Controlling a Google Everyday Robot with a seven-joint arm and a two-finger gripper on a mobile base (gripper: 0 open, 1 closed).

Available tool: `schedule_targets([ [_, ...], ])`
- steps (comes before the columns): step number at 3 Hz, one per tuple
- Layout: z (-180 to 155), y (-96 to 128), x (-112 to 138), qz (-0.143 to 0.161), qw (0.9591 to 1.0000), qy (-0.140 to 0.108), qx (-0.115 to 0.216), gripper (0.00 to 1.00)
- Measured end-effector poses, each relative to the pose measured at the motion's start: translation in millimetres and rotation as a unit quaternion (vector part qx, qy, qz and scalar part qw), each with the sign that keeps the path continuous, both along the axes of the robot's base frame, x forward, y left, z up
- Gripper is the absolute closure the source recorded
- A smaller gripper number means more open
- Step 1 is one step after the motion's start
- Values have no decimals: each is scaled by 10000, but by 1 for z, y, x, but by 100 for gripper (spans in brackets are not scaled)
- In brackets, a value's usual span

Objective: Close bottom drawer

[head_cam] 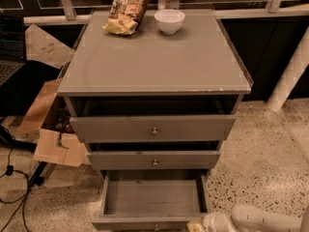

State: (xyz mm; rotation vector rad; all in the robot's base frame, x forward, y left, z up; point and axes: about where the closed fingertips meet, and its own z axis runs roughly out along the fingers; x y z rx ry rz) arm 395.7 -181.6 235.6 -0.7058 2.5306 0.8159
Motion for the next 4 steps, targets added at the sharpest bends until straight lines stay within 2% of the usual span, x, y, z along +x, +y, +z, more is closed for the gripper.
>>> schedule_targets([
  [3,-51,15,17,16,9988,475,93,100],
  [4,-54,15,17,8,9988,484,84,100],
])
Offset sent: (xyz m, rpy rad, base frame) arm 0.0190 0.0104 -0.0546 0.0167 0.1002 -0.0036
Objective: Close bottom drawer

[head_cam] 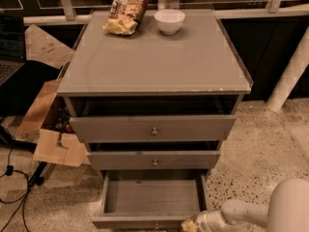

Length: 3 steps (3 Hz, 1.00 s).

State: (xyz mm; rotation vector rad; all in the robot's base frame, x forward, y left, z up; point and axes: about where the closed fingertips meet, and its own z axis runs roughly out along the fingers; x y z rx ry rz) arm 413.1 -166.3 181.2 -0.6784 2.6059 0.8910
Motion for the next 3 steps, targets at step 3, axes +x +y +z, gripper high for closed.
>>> schedule_targets([
  [3,30,31,79,842,9923,-844,-340,100],
])
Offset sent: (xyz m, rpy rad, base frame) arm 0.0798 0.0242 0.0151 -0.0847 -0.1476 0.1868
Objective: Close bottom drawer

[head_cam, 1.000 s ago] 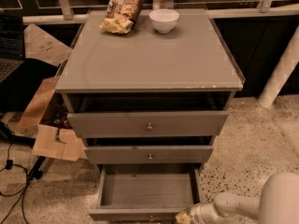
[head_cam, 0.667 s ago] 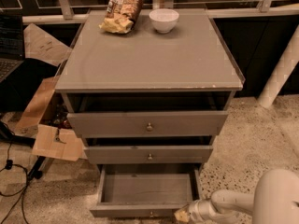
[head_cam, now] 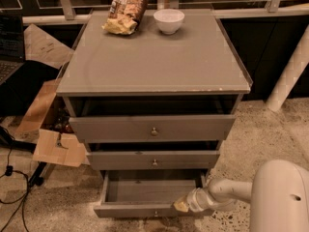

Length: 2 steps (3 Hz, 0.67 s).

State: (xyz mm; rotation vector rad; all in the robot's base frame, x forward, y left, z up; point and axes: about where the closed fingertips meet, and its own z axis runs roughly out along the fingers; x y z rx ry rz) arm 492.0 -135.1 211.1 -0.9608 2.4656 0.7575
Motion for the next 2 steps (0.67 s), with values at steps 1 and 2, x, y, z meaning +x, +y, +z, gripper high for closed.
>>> schedule_targets([
  [1,15,10,25,165,9994,-276,-144,100],
  [2,17,11,27,180,9993,-299,-154,100],
])
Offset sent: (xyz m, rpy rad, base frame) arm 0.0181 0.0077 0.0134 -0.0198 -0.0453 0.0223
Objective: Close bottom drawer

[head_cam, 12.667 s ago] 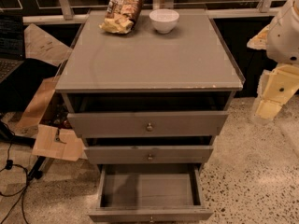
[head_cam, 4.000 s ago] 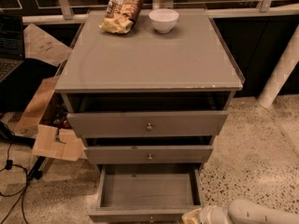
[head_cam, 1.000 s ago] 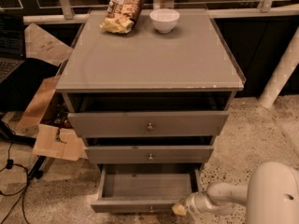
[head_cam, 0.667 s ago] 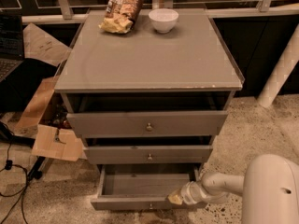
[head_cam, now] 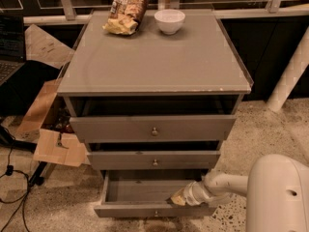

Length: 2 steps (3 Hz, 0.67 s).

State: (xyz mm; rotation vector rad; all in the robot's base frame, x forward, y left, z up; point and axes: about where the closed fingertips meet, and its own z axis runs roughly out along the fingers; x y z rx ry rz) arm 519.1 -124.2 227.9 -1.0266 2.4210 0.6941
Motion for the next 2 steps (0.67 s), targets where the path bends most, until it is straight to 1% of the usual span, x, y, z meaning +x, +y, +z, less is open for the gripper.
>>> schedule_targets([
  [1,0,-11,-31,-269,9995,109,99,100],
  [2,-6,-26,-65,-708,9969,288,201,100],
])
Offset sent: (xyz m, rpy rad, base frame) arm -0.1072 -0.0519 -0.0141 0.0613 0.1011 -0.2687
